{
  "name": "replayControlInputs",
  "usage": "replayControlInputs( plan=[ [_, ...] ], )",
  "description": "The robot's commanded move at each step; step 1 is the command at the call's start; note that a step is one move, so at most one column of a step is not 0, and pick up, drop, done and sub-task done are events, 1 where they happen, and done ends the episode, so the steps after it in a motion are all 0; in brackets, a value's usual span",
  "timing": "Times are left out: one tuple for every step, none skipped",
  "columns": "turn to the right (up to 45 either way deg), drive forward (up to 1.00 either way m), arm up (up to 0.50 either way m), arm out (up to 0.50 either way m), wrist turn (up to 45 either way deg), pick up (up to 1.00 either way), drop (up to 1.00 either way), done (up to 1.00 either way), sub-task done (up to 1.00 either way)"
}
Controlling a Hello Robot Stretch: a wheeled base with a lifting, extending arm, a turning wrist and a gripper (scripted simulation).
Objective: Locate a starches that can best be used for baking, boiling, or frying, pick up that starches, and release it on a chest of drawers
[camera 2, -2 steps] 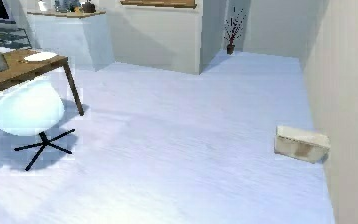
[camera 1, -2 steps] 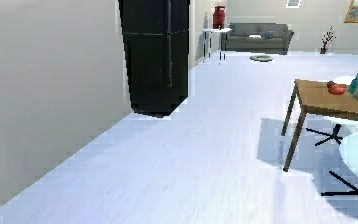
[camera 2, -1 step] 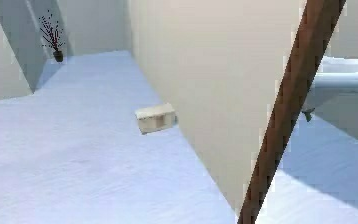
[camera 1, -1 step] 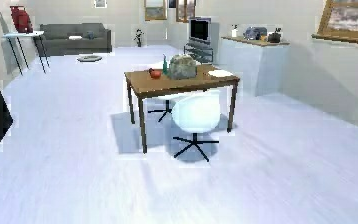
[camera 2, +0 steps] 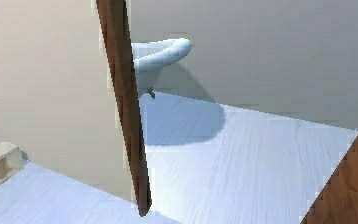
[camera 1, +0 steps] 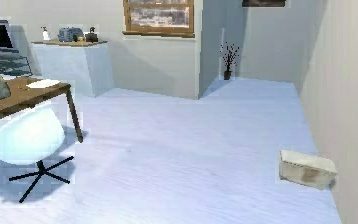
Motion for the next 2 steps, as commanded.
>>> replayControlInputs(
  plan=[
    [21.0,0.00,0.00,0.00,0.0,0.00,0.00,0.00,0.00],
    [0.0,0.25,0.00,0.00,0.0,0.00,0.00,0.00,0.00]
  ],
)
